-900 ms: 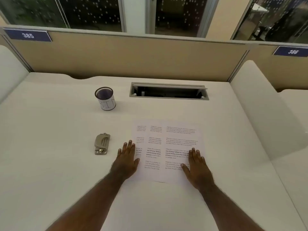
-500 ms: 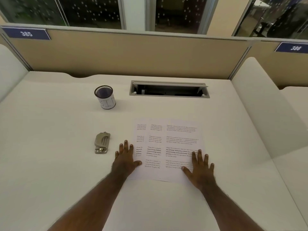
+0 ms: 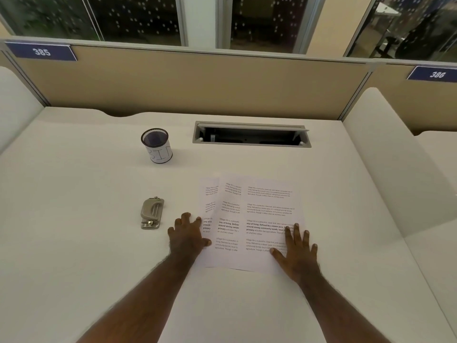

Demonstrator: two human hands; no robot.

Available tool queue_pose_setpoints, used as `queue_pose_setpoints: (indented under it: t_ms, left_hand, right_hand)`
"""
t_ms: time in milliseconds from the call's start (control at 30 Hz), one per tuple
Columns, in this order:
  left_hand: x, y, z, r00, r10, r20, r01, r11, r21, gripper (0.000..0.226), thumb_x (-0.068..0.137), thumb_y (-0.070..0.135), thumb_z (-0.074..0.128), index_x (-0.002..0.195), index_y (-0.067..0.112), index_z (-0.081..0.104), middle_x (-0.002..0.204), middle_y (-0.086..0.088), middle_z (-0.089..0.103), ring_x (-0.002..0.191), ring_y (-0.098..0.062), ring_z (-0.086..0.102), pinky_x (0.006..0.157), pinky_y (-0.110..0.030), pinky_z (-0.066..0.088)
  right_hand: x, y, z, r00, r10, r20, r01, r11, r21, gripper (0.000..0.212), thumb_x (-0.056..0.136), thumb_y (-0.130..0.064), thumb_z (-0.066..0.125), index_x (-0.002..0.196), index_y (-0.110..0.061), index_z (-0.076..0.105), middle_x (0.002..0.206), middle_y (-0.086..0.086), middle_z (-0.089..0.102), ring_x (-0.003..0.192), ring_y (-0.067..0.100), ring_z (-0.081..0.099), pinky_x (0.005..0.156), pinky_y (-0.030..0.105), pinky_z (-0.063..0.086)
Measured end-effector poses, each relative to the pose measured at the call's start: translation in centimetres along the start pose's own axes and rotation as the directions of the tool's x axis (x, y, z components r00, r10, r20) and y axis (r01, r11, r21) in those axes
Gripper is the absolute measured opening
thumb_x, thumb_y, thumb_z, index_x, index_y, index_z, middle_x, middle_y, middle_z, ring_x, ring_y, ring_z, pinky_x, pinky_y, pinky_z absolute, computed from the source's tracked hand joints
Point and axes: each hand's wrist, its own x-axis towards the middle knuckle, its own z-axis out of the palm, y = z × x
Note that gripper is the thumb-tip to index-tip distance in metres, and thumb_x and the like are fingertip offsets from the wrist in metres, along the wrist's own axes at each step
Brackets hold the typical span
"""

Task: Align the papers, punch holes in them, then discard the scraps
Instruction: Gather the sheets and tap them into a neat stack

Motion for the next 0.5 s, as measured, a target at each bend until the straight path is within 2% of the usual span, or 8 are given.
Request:
queue_pose_setpoints:
  t_ms: [67, 133, 267, 367, 433, 500]
  left_hand:
    - [-0.3, 0.4, -0.1, 1.0, -0.019, 0.01, 0.019, 0.997, -0.076, 0.079, 0.074, 0.047, 0.074, 0.143, 0.024, 0.042, 0.14, -0.007, 0.037, 0.128, -0.028, 0.04, 0.103, -0.044, 0.04]
    - [-0.7, 0.8, -0.4, 0.997, -0.054, 0.052, 0.064, 0.978, -0.2, 0.079, 0.076, 0.037, 0.076, 0.144, 0.02, 0.04, 0.132, -0.009, 0.038, 0.124, -0.031, 0.046, 0.098, -0.046, 0.046]
    - [-1.0, 1.3, -0.3, 0.992, -0.08, 0.094, 0.109, 0.925, -0.363, 0.081, 0.077, 0.025, 0.077, 0.146, 0.017, 0.035, 0.13, -0.01, 0.038, 0.117, -0.034, 0.055, 0.099, -0.047, 0.049]
    - [-1.2, 1.7, -0.2, 0.99, -0.099, 0.097, 0.133, 0.882, -0.452, 0.087, 0.076, 0.021, 0.076, 0.148, 0.014, 0.029, 0.131, -0.011, 0.038, 0.116, -0.033, 0.057, 0.101, -0.043, 0.049]
    - [-1.0, 1.8, -0.1, 0.987, -0.128, 0.101, 0.162, 0.839, -0.519, 0.077, 0.078, 0.019, 0.071, 0.144, 0.013, 0.034, 0.128, -0.013, 0.044, 0.115, -0.032, 0.057, 0.099, -0.039, 0.047]
    - [-0.5, 1.6, 0.2, 0.985, -0.145, 0.093, 0.172, 0.803, -0.57, 0.056, 0.076, 0.022, 0.063, 0.13, 0.015, 0.049, 0.12, -0.012, 0.056, 0.11, -0.031, 0.061, 0.097, -0.039, 0.05]
  right_hand:
    - [0.0, 0.0, -0.1, 1.0, 0.001, 0.001, -0.001, 1.0, -0.002, 0.085, 0.09, -0.067, 0.03, 0.154, -0.022, -0.004, 0.163, 0.002, -0.016, 0.15, 0.031, -0.011, 0.119, 0.057, 0.006]
    - [0.0, -0.1, -0.1, 1.0, 0.003, 0.001, -0.003, 1.0, 0.002, 0.084, 0.091, -0.065, 0.03, 0.154, -0.022, -0.004, 0.163, 0.002, -0.015, 0.15, 0.032, -0.011, 0.119, 0.057, 0.006]
    - [0.1, -0.3, -0.1, 1.0, 0.008, 0.001, -0.008, 1.0, 0.013, 0.082, 0.092, -0.063, 0.031, 0.154, -0.022, -0.003, 0.163, 0.003, -0.014, 0.15, 0.032, -0.01, 0.119, 0.057, 0.006]
    - [0.1, -0.5, -0.2, 1.0, 0.01, 0.005, -0.01, 1.0, 0.026, 0.08, 0.093, -0.062, 0.031, 0.154, -0.022, -0.002, 0.163, 0.003, -0.013, 0.15, 0.032, -0.009, 0.118, 0.057, 0.007]
    - [0.1, -0.6, -0.3, 1.0, 0.002, 0.007, -0.002, 0.999, 0.035, 0.08, 0.093, -0.062, 0.031, 0.154, -0.022, -0.002, 0.164, 0.002, -0.013, 0.15, 0.032, -0.009, 0.118, 0.057, 0.007]
    - [0.1, -0.9, -0.2, 1.0, -0.016, 0.016, 0.015, 0.999, 0.048, 0.08, 0.093, -0.061, 0.031, 0.154, -0.021, -0.003, 0.164, 0.002, -0.013, 0.15, 0.031, -0.009, 0.119, 0.057, 0.005]
